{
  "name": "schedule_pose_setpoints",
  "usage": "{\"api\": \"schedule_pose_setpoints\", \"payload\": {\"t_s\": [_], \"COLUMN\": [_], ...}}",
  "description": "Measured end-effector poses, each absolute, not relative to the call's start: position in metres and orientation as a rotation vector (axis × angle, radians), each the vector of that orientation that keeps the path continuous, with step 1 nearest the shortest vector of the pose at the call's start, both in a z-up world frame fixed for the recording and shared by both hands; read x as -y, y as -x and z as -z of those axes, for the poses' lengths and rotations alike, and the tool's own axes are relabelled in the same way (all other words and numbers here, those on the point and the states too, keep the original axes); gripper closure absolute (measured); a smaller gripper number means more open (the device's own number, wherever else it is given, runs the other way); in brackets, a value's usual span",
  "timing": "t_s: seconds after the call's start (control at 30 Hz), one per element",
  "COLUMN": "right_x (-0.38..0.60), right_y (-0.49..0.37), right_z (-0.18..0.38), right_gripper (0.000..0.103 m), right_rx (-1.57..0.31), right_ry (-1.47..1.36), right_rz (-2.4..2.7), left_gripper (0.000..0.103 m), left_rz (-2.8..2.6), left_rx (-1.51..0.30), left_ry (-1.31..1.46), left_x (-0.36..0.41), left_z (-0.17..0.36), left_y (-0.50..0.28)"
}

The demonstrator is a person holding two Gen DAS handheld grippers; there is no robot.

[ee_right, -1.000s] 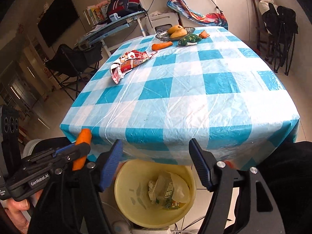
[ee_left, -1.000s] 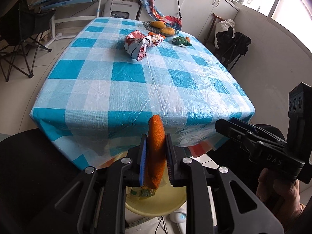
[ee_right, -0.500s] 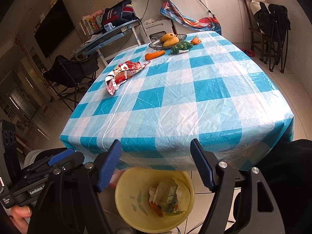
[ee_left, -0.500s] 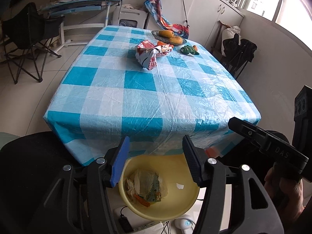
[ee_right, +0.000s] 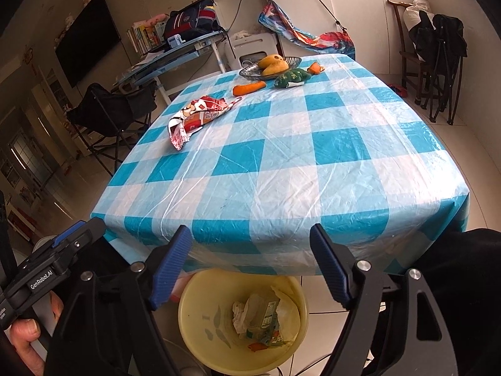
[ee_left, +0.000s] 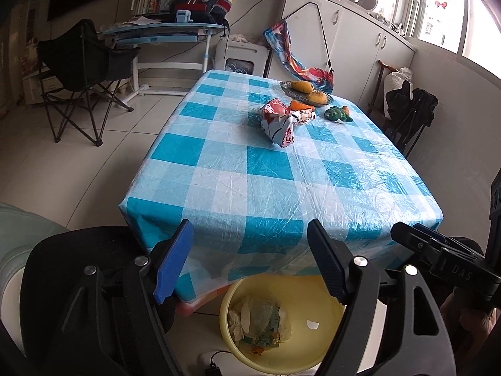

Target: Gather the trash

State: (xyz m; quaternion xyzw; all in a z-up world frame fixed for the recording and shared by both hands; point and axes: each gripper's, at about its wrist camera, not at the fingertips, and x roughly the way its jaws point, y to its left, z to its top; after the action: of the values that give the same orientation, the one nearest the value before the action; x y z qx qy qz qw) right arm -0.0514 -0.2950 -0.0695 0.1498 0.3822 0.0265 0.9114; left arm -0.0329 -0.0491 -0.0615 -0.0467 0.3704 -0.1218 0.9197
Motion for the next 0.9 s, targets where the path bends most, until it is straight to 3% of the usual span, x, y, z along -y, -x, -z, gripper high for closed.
{"api": "schedule_pose_setpoints", "payload": {"t_s": [0.9], "right_x": [0.306], "right_y": [0.024], "right_z": [0.059], "right_gripper": [0.027], "right_rx": [-0.774], "right_ry": [-0.313], "right_rz": [-0.061], "left_gripper": [0.027], "left_rz": [0.218], "left_rx": [-0.763], "left_ry": [0.132], "left_x": [0.042], "left_z": [0.064], "left_y": [0.013]}}
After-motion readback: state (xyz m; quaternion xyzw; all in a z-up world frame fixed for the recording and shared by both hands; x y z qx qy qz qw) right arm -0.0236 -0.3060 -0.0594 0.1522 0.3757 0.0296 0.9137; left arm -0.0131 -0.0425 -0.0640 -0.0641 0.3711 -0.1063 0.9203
